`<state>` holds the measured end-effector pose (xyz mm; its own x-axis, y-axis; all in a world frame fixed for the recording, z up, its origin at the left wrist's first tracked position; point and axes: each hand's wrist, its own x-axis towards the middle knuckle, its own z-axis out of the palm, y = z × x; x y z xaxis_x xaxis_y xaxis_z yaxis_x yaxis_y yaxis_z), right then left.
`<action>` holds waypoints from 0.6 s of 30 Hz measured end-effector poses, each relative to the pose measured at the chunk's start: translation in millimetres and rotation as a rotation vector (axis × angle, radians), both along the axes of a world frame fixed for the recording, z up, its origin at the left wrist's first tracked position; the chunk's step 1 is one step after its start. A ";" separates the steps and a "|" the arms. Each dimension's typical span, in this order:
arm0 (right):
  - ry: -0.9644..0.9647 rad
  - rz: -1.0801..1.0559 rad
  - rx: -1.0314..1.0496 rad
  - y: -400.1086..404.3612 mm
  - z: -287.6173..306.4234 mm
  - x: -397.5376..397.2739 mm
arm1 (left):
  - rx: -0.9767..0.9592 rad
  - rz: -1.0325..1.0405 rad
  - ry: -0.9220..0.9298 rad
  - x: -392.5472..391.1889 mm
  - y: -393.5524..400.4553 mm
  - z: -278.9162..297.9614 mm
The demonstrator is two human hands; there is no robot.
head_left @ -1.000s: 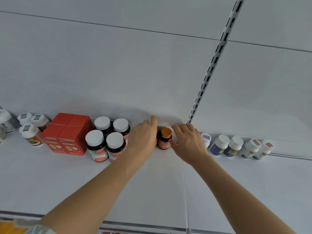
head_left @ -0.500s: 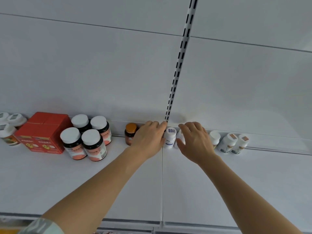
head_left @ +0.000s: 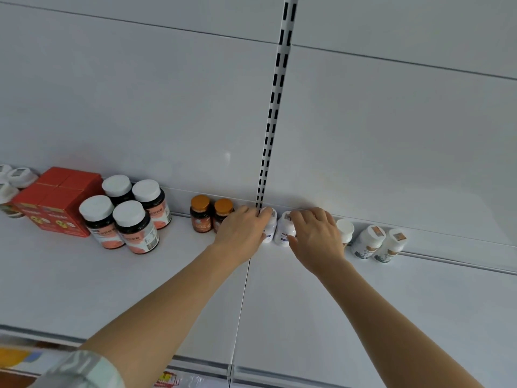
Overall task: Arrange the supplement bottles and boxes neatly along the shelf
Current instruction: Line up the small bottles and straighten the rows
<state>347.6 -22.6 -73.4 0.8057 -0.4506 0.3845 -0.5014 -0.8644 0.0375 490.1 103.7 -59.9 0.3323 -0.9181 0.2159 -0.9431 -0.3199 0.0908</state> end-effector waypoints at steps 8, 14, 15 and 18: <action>-0.023 -0.004 -0.022 -1.8 -6.0 5.4 | -0.006 -0.017 -0.112 6.7 -3.6 -4.3; 0.020 -0.030 0.005 -0.1 -5.3 6.1 | -0.025 -0.041 -0.140 8.1 -5.6 -4.6; 0.031 -0.036 0.009 0.6 -4.7 6.5 | -0.029 -0.043 -0.144 8.6 -6.0 -4.9; 0.053 -0.048 0.012 3.0 -2.5 7.0 | -0.008 -0.037 -0.135 8.6 -5.9 -3.8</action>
